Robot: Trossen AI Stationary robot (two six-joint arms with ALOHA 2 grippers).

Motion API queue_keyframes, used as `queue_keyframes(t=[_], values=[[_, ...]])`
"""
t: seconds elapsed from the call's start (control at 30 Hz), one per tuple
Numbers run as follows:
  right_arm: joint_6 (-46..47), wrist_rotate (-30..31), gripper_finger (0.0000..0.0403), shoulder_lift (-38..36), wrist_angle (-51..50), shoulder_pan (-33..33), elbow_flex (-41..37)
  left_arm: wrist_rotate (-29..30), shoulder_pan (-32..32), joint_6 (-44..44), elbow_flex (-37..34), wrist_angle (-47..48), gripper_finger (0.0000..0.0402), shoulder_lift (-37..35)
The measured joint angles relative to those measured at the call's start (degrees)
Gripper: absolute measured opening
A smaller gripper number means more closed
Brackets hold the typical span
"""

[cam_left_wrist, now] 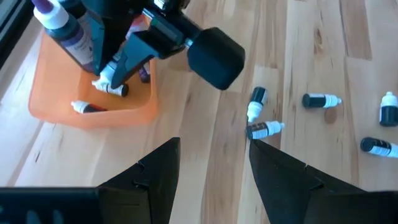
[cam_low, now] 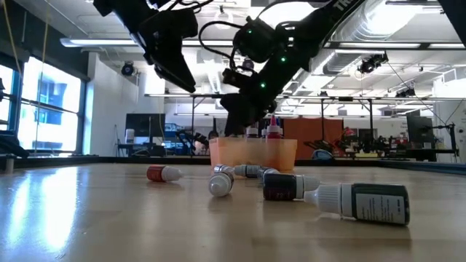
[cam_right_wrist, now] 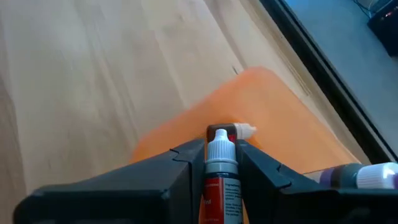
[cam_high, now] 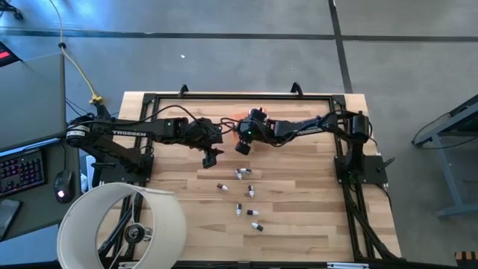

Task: Pick & Place food coloring
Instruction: Put the small red food coloring bottle into the orange bin

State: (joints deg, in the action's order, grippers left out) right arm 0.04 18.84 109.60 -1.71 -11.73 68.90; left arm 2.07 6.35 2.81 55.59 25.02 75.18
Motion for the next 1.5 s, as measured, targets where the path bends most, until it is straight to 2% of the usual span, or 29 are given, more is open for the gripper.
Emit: queue_keyframes(t=[0.3,0.6,0.8,0.93,1.2,1.5], values=[[-0.3,-0.8,0.0085,-0.4,-3.3,0.1,0.1,-0.1,0.0,0.5,0.0,2.5,0.019,0.0],[-0.1,0.8,0.0152,-0.5,-2.9,0.2,0.1,-0.6,0.0,2.0,0.0,2.3,0.019,0.0],[-0.1,1.8,0.0175,-6.0,-5.2,2.4,0.0,-10.0,-0.5,1.9,-0.4,3.5,0.019,0.0],[0.4,1.1,0.0175,-12.4,-10.8,5.3,0.0,-14.3,-3.7,-2.0,-3.7,-1.3,0.019,0.0],[9.3,0.3,0.0156,-21.9,-22.5,11.5,-1.3,-13.1,-11.5,-3.7,-12.9,-16.0,0.019,2.1],[12.9,0.7,0.0142,-23.8,-20.6,16.4,-7.9,-13.0,-13.5,-1.0,-14.0,-16.4,0.019,7.8]])
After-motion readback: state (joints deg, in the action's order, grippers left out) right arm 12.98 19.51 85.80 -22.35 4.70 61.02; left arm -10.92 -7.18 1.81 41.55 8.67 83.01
